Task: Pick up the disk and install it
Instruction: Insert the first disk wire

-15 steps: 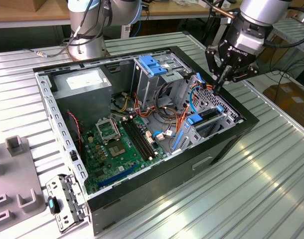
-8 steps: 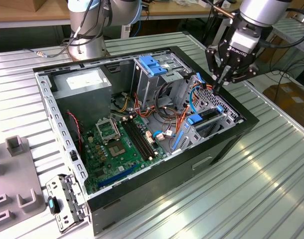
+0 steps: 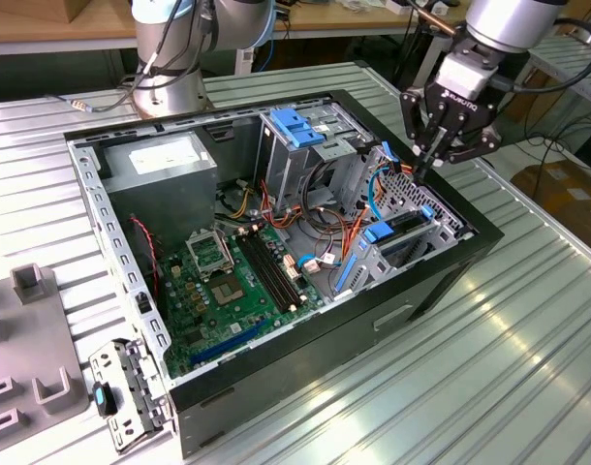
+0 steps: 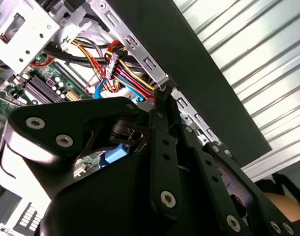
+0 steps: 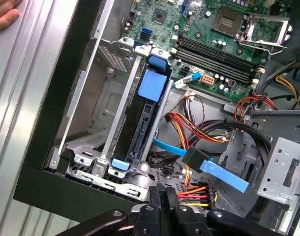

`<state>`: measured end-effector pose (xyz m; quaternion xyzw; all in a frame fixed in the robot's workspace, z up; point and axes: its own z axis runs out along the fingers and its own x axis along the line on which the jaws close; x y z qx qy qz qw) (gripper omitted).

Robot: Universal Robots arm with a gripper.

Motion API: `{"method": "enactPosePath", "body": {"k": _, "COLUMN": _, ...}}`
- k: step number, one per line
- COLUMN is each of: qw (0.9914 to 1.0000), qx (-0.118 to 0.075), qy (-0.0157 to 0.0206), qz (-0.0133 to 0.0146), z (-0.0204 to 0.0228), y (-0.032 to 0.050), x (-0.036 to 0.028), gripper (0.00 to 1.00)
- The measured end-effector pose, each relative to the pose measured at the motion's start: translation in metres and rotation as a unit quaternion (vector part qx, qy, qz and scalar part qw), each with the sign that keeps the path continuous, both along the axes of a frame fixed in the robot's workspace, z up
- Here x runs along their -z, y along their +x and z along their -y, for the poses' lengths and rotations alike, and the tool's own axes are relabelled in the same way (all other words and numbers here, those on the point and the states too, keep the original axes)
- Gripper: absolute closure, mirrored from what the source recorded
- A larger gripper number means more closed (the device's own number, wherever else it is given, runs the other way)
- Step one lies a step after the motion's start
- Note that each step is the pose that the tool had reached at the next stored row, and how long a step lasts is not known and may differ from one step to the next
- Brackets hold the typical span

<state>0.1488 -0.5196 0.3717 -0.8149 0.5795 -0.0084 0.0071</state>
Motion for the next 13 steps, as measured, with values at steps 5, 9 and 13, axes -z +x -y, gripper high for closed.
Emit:
{"method": "enactPosePath", "body": {"k": 5, "qw": 0.99998, "qx": 0.006, "qy": -0.0001, "qz": 0.0, "z": 0.0, "y": -0.0063, "x": 0.0002, "gripper": 0.83}}
{"method": "enactPosePath", "body": {"k": 9, "qw": 0.99884, "qx": 0.048, "qy": -0.0001, "qz": 0.0, "z": 0.0, "y": -0.0064, "x": 0.0008, "gripper": 0.83}}
{"method": "enactPosePath", "body": {"k": 13, "qw": 0.99743, "qx": 0.072, "qy": -0.0001, "qz": 0.0, "z": 0.0002, "y": -0.0067, "x": 0.0021, "gripper": 0.83}}
